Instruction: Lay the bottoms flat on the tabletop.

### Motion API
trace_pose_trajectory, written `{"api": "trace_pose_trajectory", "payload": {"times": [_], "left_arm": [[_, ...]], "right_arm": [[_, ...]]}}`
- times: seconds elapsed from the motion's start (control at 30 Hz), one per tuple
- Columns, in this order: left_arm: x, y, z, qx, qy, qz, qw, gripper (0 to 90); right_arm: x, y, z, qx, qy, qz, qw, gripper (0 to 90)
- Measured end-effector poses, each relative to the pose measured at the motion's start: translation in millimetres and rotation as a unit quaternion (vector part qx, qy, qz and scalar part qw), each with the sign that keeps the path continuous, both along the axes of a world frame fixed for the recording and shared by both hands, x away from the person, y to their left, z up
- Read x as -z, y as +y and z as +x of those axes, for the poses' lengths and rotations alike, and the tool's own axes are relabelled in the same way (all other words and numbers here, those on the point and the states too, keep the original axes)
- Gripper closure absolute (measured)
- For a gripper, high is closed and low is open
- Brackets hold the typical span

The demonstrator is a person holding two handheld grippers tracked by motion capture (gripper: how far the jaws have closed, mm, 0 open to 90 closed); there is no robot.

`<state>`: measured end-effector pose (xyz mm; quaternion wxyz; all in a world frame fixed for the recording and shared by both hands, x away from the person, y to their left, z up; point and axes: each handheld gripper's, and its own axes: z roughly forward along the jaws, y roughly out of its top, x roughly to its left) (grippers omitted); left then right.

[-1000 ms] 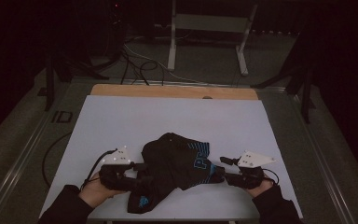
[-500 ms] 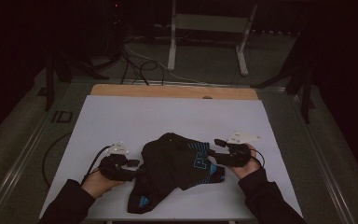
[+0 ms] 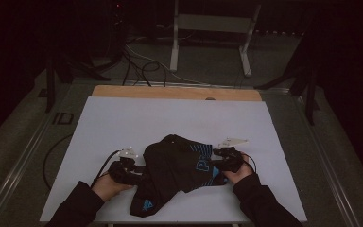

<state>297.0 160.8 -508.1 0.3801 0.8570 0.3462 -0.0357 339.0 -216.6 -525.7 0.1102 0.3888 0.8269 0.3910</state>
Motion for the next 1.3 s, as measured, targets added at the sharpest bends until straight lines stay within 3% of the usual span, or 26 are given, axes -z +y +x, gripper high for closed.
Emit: {"api": "trace_pose_trajectory", "payload": {"times": [0.07, 0.17, 0.3, 0.43, 0.5, 0.73, 0.8, 0.87, 0.97, 1.03, 1.2, 1.3], "left_arm": [[-0.3, -0.5, 0.4, -0.001, 0.000, -0.001, 1.0000, 63.2], [-0.4, -0.5, 0.4, 0.003, 0.000, -0.002, 1.0000, 81.0], [-1.0, -1.3, -1.1, 0.002, -0.009, 0.001, 1.0000, 85.4], [-2.2, -1.1, -1.6, 0.000, -0.010, 0.000, 0.9999, 86.6], [-4.5, 0.4, -1.7, -0.005, -0.013, -0.002, 0.9999, 87.0], [-15.2, 10.0, -3.0, -0.028, -0.027, -0.010, 0.9992, 87.5], [-16.4, 12.6, -2.4, -0.028, -0.018, -0.017, 0.9993, 87.4], [-19.3, 13.0, -6.2, -0.033, -0.040, -0.003, 0.9986, 87.5], [-26.0, 17.5, -10.2, -0.038, -0.045, -0.006, 0.9983, 87.5], [-32.5, 24.5, -13.2, -0.051, -0.050, -0.011, 0.9974, 87.4], [-49.1, 48.4, -24.3, -0.082, -0.062, -0.013, 0.9946, 87.4], [-47.4, 60.3, -29.0, -0.096, -0.058, -0.005, 0.9937, 87.4]], "right_arm": [[-0.5, 2.8, -1.7, 0.001, -0.003, -0.005, 1.0000, 44.3], [-1.6, 3.9, -3.1, 0.002, -0.012, -0.026, 0.9996, 58.1], [-3.1, 5.4, -4.8, 0.010, -0.010, -0.036, 0.9993, 70.2], [-3.2, 10.3, -8.0, 0.002, -0.014, -0.036, 0.9992, 89.2], [-3.8, 12.1, -9.6, -0.001, -0.023, -0.047, 0.9986, 90.0], [-18.9, 0.6, -10.8, 0.020, -0.042, -0.030, 0.9985, 90.0], [-23.2, -2.9, -10.7, 0.022, -0.051, -0.032, 0.9979, 90.0], [-25.2, -3.7, -11.2, 0.029, -0.051, -0.026, 0.9979, 90.0], [-28.4, -3.7, -14.2, 0.028, -0.068, -0.042, 0.9964, 90.0], [-31.1, -5.4, -14.0, 0.044, -0.076, -0.065, 0.9941, 90.0], [-37.5, -25.9, -11.2, 0.075, -0.079, -0.050, 0.9928, 90.0], [-36.7, -39.0, -10.0, 0.086, -0.076, -0.048, 0.9922, 90.0]]}}
